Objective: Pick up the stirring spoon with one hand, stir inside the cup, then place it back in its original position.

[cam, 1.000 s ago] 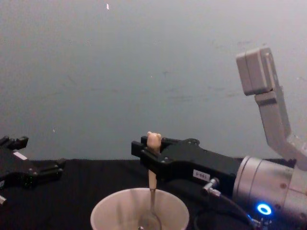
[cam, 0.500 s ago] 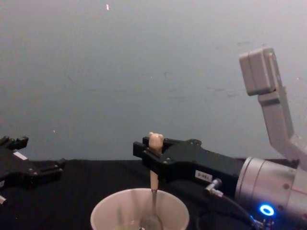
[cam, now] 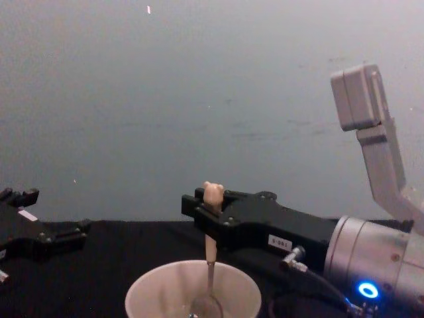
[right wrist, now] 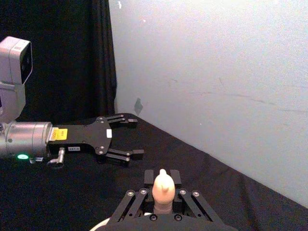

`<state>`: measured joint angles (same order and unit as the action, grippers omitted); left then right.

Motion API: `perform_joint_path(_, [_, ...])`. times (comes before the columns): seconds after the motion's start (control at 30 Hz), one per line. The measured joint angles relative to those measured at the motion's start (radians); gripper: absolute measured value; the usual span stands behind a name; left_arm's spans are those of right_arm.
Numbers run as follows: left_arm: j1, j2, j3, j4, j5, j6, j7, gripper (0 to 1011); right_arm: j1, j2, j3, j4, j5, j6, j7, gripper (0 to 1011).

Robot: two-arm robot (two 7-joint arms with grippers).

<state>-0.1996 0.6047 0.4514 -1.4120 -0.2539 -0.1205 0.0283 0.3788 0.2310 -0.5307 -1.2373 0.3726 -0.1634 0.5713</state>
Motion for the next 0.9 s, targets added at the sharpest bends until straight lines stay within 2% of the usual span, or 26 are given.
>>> perform_joint_path(0.53, [0.000, 0.000, 0.000, 0.000, 0.000, 0.000, 0.000, 1001, -0.005, 0.009, 0.000, -0.028, 0.004, 0.012, 0.001, 208])
perform_joint_path(0.8, [0.000, 0.000, 0.000, 0.000, 0.000, 0.000, 0.000, 1001, -0.017, 0.035, 0.023, -0.132, 0.047, 0.053, 0.002, 208])
perform_joint_path(0.9, [0.000, 0.000, 0.000, 0.000, 0.000, 0.000, 0.000, 1001, -0.022, 0.053, 0.040, -0.195, 0.070, 0.071, -0.009, 208])
